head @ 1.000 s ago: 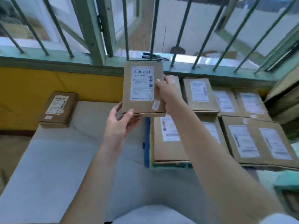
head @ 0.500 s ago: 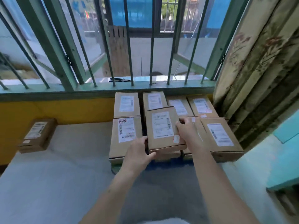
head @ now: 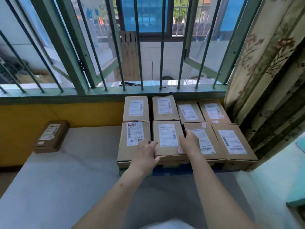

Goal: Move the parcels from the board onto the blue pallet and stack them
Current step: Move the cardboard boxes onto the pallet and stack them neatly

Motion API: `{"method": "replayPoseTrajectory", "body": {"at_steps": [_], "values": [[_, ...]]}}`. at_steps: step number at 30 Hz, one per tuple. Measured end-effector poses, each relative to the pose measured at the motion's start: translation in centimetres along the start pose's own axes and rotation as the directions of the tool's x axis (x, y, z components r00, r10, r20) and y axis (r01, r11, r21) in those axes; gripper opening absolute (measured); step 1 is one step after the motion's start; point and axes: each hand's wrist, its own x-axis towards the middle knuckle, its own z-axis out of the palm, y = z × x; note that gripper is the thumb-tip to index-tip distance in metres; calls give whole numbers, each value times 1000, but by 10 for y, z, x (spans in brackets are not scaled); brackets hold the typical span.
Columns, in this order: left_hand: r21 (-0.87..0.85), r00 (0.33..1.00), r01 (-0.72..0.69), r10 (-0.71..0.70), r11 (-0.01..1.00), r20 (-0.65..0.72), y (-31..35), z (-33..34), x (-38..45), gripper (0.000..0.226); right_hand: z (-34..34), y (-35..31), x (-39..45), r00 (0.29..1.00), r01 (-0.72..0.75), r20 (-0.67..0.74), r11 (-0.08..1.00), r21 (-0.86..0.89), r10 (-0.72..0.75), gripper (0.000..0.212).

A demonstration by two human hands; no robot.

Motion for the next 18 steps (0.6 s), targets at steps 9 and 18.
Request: {"method": "replayPoseTrajectory", "body": {"at_steps": [9,18], "values": [[-519,943,205,-309,830,-121,-84,-79,-27,51,96,-119,-22,901,406,-138,911,-64,-411,43],[-673,606,545,-790,500,-96,-337,-151,-64,34,354,-249,-49,801,462,440,886,-21,-407,58]]}}
